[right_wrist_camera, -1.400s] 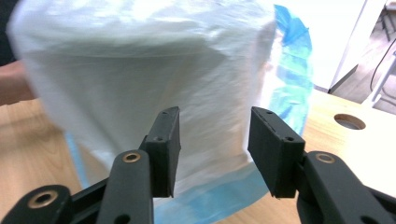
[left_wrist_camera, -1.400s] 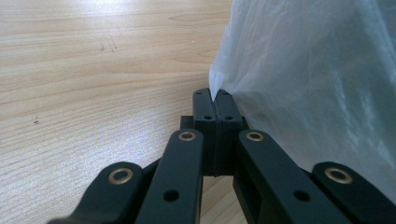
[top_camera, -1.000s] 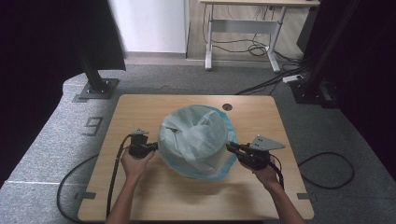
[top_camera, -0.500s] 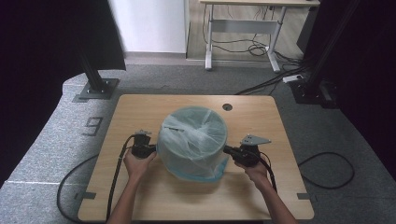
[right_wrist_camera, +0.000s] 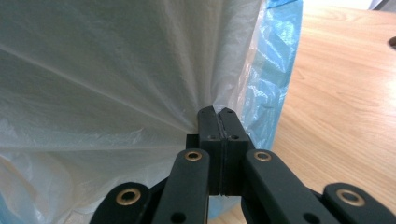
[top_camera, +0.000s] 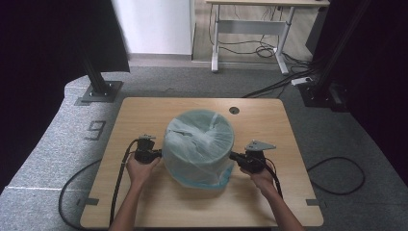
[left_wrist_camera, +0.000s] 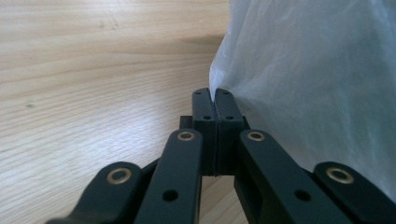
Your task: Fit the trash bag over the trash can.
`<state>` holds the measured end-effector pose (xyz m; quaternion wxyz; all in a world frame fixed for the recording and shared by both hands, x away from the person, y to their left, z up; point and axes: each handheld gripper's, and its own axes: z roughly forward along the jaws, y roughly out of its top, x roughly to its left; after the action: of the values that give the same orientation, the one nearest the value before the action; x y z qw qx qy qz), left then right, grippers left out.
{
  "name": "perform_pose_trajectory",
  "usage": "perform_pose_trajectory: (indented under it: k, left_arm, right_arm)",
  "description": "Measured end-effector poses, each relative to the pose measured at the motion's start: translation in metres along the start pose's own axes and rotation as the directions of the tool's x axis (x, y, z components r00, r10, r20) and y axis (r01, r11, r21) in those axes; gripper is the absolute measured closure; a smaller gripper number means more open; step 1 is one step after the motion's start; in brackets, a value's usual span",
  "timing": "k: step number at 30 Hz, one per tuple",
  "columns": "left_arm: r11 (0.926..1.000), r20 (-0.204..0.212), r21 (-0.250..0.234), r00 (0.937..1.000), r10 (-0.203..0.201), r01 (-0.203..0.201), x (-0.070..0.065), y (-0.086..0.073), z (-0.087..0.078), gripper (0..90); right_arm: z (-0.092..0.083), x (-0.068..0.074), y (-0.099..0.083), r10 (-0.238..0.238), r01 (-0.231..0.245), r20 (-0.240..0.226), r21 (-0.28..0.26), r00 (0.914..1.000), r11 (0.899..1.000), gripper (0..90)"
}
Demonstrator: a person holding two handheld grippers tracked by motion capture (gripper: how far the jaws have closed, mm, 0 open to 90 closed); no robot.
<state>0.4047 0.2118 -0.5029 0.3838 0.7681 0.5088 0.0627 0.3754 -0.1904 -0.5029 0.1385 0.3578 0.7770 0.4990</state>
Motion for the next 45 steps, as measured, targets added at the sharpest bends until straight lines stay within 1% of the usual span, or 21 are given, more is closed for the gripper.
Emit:
perform_pose_trajectory:
  k: [2,4,6,9,12,16,20,22,25,27,28,29,31,34,35,36,38,39,41,43,45]
  left_arm:
    - [0.9995,-0.012,-0.026,0.9998,0.016,-0.017,0.000,0.000,-0.007,83.9]
    - [0.9971,-0.038,-0.068,0.9988,0.032,-0.035,-0.001,0.000,-0.017,71.7]
    - [0.9923,-0.058,-0.117,0.9977,0.036,-0.043,-0.001,0.001,-0.028,59.7]
    - [0.9824,-0.072,-0.180,0.9967,0.037,-0.050,0.000,0.000,-0.046,49.7]
    - [0.9757,-0.087,-0.207,0.9947,0.054,-0.071,-0.002,0.001,-0.061,43.8]
    - [0.9620,-0.064,-0.246,0.9923,0.106,-0.119,-0.011,0.004,-0.080,40.4]
    - [0.9441,-0.023,-0.279,0.9842,0.176,-0.175,-0.025,0.012,-0.097,37.6]
    - [0.9353,-0.007,-0.290,0.9776,0.210,-0.203,-0.032,0.016,-0.103,36.0]
    - [0.9180,0.022,-0.309,0.9632,0.268,-0.249,-0.046,0.024,-0.114,34.7]
    - [0.9079,0.043,-0.315,0.9513,0.305,-0.277,-0.054,0.030,-0.119,32.8]
    - [0.9051,0.051,-0.314,0.9470,0.317,-0.286,-0.058,0.033,-0.121,31.8]
    - [0.9002,0.066,-0.315,0.9394,0.336,-0.300,-0.062,0.037,-0.123,30.9]
    - [0.8954,0.086,-0.308,0.9278,0.363,-0.322,-0.070,0.044,-0.123,29.3]
    - [0.8885,0.099,-0.282,0.9100,0.403,-0.362,-0.080,0.055,-0.119,27.6]
    - [0.8866,0.103,-0.260,0.9020,0.419,-0.382,-0.085,0.060,-0.116,27.0]
    - [0.8880,0.116,-0.234,0.8954,0.430,-0.396,-0.090,0.065,-0.112,26.0]
    - [0.8855,0.119,-0.207,0.8878,0.445,-0.416,-0.095,0.071,-0.106,24.5]
    - [0.8804,0.112,-0.194,0.8818,0.458,-0.433,-0.098,0.075,-0.101,24.8]
    - [0.8759,0.111,-0.177,0.8753,0.471,-0.449,-0.103,0.081,-0.095,25.5]
    - [0.8744,0.122,-0.160,0.8699,0.478,-0.458,-0.107,0.086,-0.088,25.8]
    - [0.8762,0.122,-0.141,0.8702,0.477,-0.461,-0.110,0.090,-0.082,26.3]
  right_arm:
    - [-0.002,0.001,0.001,-0.009,0.009,0.019,-0.010,0.9998,1.000,79.7]
    - [-0.007,0.002,0.002,-0.007,0.009,0.047,-0.057,0.9989,0.998,66.5]
    - [-0.013,0.003,0.004,0.000,0.006,0.064,-0.098,0.9980,0.995,58.1]
    - [-0.023,0.005,0.005,0.001,0.012,0.086,-0.144,0.9963,0.989,50.5]
    - [-0.030,0.008,0.005,-0.015,0.031,0.098,-0.161,0.9951,0.987,45.9]
    - [-0.039,0.011,0.004,-0.024,0.038,0.084,-0.167,0.9961,0.985,41.6]
    - [-0.048,0.015,-0.001,-0.022,0.032,0.062,-0.167,0.9978,0.986,38.4]
    - [-0.052,0.017,-0.004,-0.022,0.031,0.059,-0.160,0.9980,0.987,37.8]
    - [-0.059,0.019,-0.010,-0.020,0.028,0.055,-0.150,0.9983,0.988,36.9]
    - [-0.063,0.019,-0.013,-0.011,0.019,0.049,-0.152,0.9987,0.988,36.3]
    - [-0.065,0.019,-0.014,-0.009,0.016,0.046,-0.154,0.9989,0.988,36.1]
    - [-0.066,0.020,-0.015,-0.007,0.014,0.042,-0.155,0.9991,0.988,36.0]
    - [-0.068,0.021,-0.019,0.000,0.006,0.034,-0.160,0.9994,0.987,35.9]
    - [-0.069,0.022,-0.025,0.012,-0.008,0.023,-0.164,0.9997,0.986,35.9]
    - [-0.069,0.022,-0.027,0.014,-0.011,0.020,-0.165,0.9997,0.986,35.9]
    - [-0.068,0.022,-0.029,0.019,-0.016,0.016,-0.165,0.9997,0.986,35.9]
    - [-0.067,0.021,-0.033,0.030,-0.027,0.011,-0.165,0.9995,0.986,35.9]
    - [-0.067,0.021,-0.035,0.032,-0.031,0.008,-0.166,0.9994,0.986,35.9]
    - [-0.066,0.021,-0.037,0.033,-0.033,-0.001,-0.154,0.9994,0.987,35.9]
    - [-0.068,0.020,-0.036,0.029,-0.029,-0.006,-0.155,0.9996,0.987,36.1]
    - [-0.069,0.019,-0.035,0.035,-0.036,-0.011,-0.165,0.9993,0.986,36.2]
